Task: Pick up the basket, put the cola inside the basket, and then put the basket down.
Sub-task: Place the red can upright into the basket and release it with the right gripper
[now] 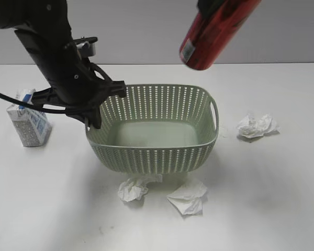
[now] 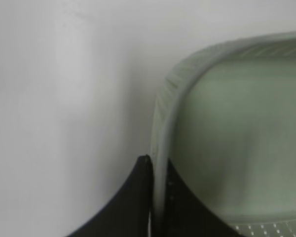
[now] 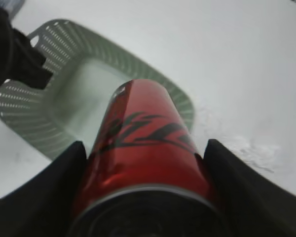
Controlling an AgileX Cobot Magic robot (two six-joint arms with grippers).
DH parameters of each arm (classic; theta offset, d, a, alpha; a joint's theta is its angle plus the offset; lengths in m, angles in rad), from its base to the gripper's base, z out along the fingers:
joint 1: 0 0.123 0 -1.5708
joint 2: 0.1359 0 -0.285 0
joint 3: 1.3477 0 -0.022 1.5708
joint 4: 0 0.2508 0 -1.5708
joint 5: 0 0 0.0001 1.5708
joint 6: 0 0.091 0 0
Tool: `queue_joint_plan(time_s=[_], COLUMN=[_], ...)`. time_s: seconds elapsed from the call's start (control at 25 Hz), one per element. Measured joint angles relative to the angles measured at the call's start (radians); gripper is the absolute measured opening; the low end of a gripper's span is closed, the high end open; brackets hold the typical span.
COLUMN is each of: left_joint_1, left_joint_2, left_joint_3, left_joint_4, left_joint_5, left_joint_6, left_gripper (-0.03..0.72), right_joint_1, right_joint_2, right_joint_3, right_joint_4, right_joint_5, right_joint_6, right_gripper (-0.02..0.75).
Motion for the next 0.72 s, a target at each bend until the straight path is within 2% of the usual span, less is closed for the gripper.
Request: queue_joint_plan(time_s=[0.16, 0.48, 0.72], left_joint_1=[0.0, 0.0, 0.0], left_joint_2=[0.002, 0.002, 0.002], left_joint_3=[-0.035, -0.036, -0.036], left_joint_4=[0.002, 0.026, 0.045], left_joint_5=[-0.005, -0.009, -0.004], left_joint_6=[0.0, 0.0, 0.0], left_gripper=[0.0, 0.0, 0.0], right_joint_1=[0.046, 0.051, 0.051], right_joint_2=[0.112, 0.299, 0.356], right_joint_3=[-0.004, -0.029, -0.029], right_joint_4=[0.021, 0.006, -0.053], right_joint_5=[-0.001, -0.005, -0.01], right_joint_6=[-0.007, -0.053, -0.072], right_gripper=[0.536, 0.536, 0.536])
